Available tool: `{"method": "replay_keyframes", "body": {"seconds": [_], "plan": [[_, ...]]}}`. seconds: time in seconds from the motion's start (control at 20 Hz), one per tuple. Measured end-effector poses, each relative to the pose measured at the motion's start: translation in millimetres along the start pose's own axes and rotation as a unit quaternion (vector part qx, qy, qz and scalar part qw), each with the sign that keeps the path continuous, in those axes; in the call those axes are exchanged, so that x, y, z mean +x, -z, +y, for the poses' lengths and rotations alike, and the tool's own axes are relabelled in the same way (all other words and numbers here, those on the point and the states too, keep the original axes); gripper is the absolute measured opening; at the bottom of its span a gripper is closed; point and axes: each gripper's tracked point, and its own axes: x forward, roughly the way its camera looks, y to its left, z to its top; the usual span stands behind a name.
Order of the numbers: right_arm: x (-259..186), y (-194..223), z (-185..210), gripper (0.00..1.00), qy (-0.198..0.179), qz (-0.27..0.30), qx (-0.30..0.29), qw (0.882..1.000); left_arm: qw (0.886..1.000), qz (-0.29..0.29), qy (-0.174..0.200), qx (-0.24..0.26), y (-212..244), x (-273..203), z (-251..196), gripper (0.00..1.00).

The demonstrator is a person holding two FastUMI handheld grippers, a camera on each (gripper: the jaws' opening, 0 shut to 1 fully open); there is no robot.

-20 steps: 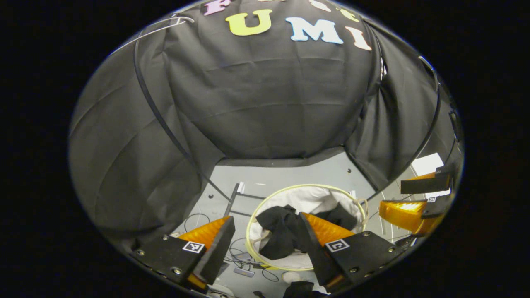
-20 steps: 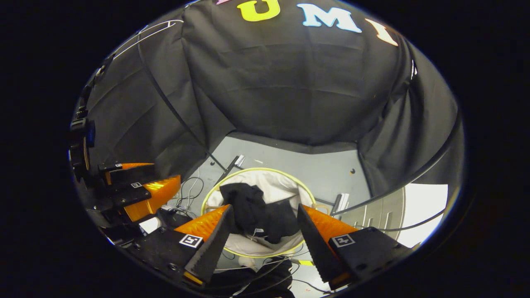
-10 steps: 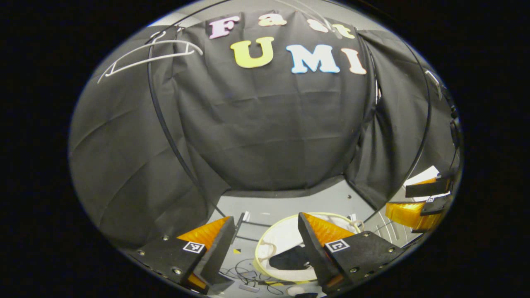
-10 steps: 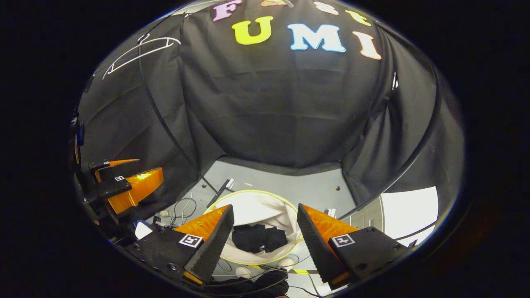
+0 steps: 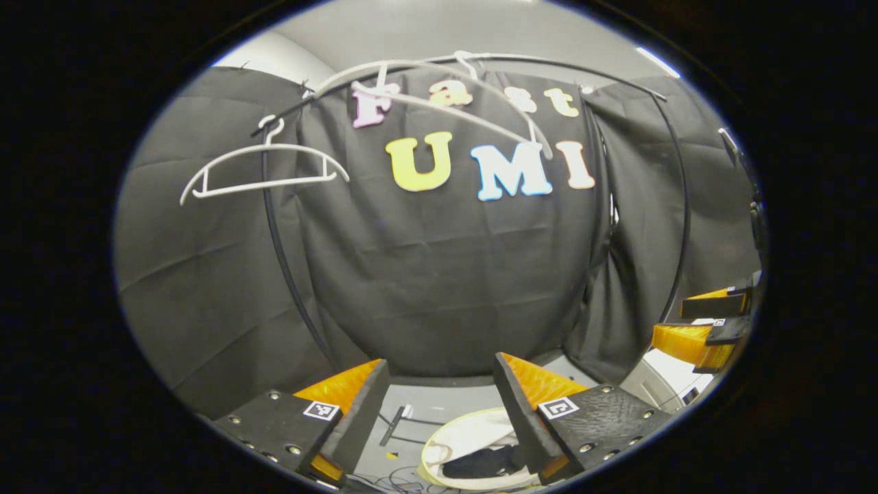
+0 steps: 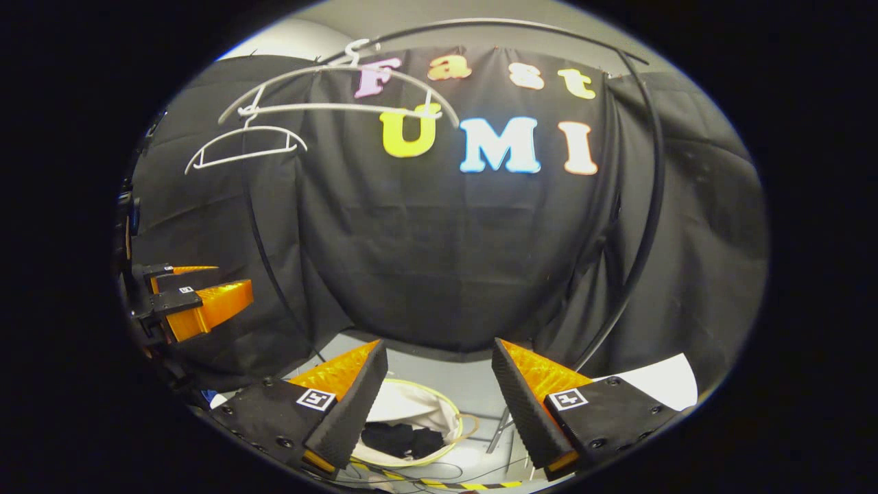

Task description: Grasp the clothes on the hanger with both hands and then place them into the laundry hamper below.

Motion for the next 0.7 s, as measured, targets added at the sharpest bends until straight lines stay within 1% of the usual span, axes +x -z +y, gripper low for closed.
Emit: {"method": "replay_keyframes", "body": {"seconds": [0.1, 0.15, 0.2, 0.45, 0.7], "plan": [[-23.5, -23.5, -15.4, 0.94, 0.008, -0.032, 0.002, 0.999, 1.000, -0.024, 0.001, -0.006, -26.2, -16.3, -6.1, 0.89], [-32.6, -33.8, -24.5, 0.97, 0.014, -0.046, 0.003, 0.999, 0.999, -0.033, 0.000, -0.008, -37.0, -23.8, -6.9, 0.89], [-42.9, -42.2, -31.2, 0.94, 0.017, -0.057, 0.004, 0.998, 0.999, -0.040, -0.004, -0.010, -43.5, -36.3, -7.0, 0.89], [-87.6, -69.5, -57.9, 0.94, 0.036, -0.109, -0.010, 0.993, 0.996, -0.090, -0.019, -0.011, -96.2, -75.5, 0.4, 0.89], [-130.3, -94.2, -78.6, 0.94, 0.061, -0.156, 0.013, 0.986, 0.991, -0.128, -0.027, -0.009, -131.7, -116.2, 18.0, 0.89]]}}
